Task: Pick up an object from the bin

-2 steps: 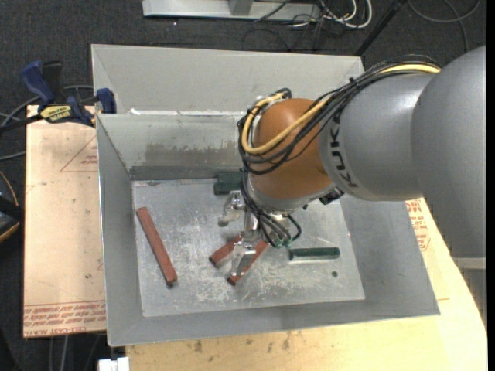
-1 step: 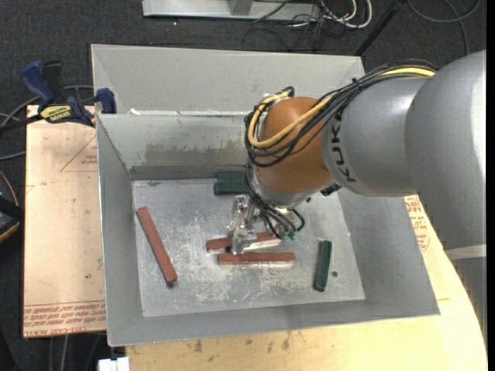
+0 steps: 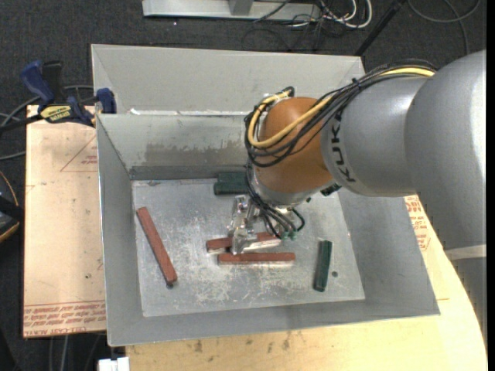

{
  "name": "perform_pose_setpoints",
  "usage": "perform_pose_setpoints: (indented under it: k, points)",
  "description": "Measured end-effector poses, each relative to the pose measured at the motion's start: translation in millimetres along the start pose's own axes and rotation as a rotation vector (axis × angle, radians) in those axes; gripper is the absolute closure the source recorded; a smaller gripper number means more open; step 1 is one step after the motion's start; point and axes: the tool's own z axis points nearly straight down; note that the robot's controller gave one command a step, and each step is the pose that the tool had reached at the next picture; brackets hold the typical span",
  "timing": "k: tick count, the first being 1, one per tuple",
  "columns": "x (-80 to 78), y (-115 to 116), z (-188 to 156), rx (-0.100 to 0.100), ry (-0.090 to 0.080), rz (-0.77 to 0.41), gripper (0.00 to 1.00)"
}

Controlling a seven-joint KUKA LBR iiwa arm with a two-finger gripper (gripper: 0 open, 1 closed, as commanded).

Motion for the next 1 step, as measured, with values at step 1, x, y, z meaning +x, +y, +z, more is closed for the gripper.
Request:
perform_pose_setpoints:
  k: [1]
  points:
    - [-9.7,17.0,-135.9,0.001,-0.006,-0.012,1.00]
